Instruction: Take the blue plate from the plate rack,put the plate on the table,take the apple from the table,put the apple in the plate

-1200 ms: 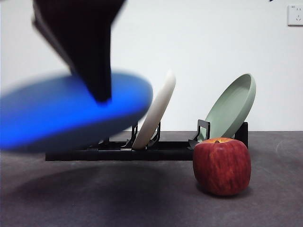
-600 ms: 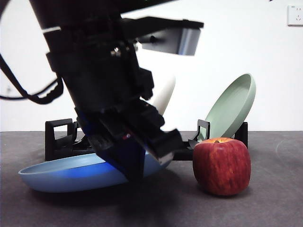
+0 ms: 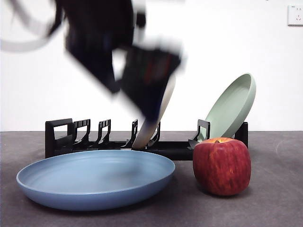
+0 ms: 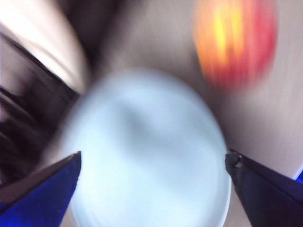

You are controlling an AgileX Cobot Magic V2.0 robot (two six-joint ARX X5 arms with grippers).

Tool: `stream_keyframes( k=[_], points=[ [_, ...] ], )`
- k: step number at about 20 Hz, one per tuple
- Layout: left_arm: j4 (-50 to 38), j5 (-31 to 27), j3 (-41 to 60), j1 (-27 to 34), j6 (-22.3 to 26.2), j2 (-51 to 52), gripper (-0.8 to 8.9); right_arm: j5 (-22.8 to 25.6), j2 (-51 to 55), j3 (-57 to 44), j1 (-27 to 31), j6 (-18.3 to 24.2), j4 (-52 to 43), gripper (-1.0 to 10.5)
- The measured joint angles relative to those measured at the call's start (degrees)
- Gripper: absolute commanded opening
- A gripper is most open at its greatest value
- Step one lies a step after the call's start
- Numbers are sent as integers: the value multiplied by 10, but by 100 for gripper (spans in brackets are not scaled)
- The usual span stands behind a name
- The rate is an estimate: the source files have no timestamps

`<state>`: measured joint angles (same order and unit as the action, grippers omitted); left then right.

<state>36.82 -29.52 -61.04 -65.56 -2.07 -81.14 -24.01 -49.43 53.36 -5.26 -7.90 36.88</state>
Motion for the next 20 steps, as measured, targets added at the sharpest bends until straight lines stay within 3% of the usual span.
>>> stream_keyframes(
  k=[6,9,12,16,20],
  points=[
    [52,-2,-170,28,-5,165,553,2,-15,24,-90,0,1,568],
    [75,-34,-232,52,-1,229,553,16,-55,66,-148,5,34,569],
    [100,-78,-273,67,6,277,553,99,-114,100,-228,23,55,573],
    [134,-92,-297,67,10,318,553,189,-192,102,-314,43,56,573],
    [170,-93,-297,67,9,321,553,228,-285,102,-341,54,62,574]
  ],
)
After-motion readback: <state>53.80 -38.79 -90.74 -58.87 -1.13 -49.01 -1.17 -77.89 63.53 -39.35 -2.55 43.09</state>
